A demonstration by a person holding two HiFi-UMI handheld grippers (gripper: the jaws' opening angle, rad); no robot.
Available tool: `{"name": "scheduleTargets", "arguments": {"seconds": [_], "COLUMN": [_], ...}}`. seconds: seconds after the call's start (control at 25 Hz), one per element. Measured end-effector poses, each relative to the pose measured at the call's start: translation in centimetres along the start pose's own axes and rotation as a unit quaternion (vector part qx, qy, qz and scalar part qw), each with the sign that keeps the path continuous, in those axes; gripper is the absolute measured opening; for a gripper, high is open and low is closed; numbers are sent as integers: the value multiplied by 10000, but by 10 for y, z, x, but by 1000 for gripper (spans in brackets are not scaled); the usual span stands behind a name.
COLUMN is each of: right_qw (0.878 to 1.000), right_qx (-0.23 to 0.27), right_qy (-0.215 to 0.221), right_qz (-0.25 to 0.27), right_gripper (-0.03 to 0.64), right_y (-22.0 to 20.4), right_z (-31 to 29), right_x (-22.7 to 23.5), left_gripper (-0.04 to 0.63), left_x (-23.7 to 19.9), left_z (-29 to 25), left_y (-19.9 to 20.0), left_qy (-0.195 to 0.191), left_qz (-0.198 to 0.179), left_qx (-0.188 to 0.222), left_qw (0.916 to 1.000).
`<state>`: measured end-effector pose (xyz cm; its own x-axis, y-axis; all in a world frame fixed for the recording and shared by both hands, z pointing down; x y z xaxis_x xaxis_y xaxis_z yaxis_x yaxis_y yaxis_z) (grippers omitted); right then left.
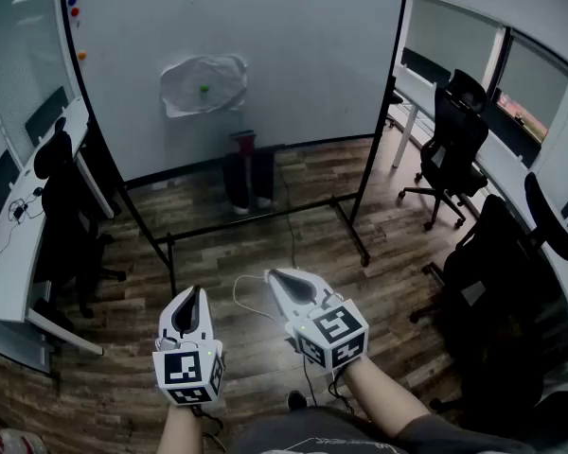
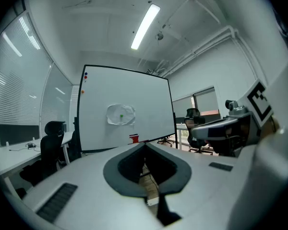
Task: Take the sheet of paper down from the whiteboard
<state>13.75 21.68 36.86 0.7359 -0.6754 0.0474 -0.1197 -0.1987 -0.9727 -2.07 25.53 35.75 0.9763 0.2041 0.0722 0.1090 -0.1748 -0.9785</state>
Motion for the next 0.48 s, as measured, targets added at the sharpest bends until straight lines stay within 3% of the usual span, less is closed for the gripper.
{"name": "scheduleTargets", "arguments": {"seconds": [0.24, 0.48], "right_qw": [10000, 9994], "right_qx": [1, 196], "right_qy": [-76, -210], "right_qz": [-8, -183], "right_gripper": [21, 21], "right_y": [-4, -8], "right_z": [-1, -1], "right_x": [10, 26], "left_gripper": [14, 15], "left_x": [2, 6], "left_z": [-10, -20], "left_y": [-7, -15], "left_qy": [-68, 171], "left_qz": [19, -7], "left_qx": [32, -117], "left_qw": [10000, 9998]}}
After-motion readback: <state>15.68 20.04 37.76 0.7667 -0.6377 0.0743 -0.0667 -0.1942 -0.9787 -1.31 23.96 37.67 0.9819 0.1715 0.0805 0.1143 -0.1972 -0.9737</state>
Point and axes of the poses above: the fingertips, and each gripper's own axes: z backward along the fingers, x to its right, y out of its top, the point moved 4 cm from there along z, backward along the fingers, and after that the axes turned 4 degrees about -x, right-handed, at the moved point
